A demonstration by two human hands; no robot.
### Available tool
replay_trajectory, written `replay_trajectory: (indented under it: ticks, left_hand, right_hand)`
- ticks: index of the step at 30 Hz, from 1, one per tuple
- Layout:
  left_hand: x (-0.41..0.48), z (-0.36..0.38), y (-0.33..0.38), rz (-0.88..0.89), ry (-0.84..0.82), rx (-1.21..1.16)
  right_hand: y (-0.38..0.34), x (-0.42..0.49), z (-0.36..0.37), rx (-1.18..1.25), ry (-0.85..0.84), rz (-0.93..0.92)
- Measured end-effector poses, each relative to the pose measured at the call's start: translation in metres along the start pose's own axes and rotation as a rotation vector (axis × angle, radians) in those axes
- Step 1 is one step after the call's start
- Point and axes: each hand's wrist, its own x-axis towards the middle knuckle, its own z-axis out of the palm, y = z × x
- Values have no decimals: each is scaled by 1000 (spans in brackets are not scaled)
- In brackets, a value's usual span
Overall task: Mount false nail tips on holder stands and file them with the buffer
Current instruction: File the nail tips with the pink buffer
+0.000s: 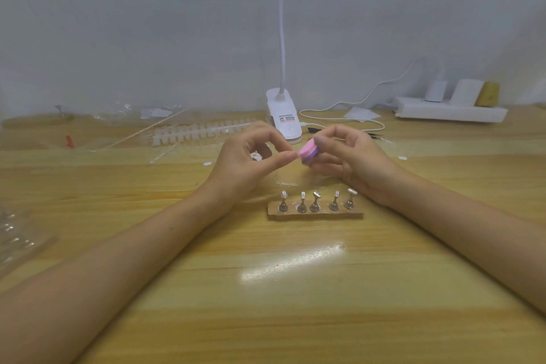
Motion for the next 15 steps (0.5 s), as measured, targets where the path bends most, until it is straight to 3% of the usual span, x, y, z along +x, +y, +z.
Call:
replay_trajectory:
  ticks: [5, 9, 12, 15]
  left_hand:
    - [0, -1, 2, 50, 6, 34]
    - [0, 1, 3, 71, 3, 61]
    - [1, 1, 3, 68, 21, 66]
    - [1, 1, 2, 67, 3, 67]
  right_hand:
    - [2, 0, 3, -111, -119, 25]
    - [1, 1, 0, 25, 25, -15]
    - [2, -1, 4, -112, -106, 4]
    - [2, 1, 2, 11, 32, -15]
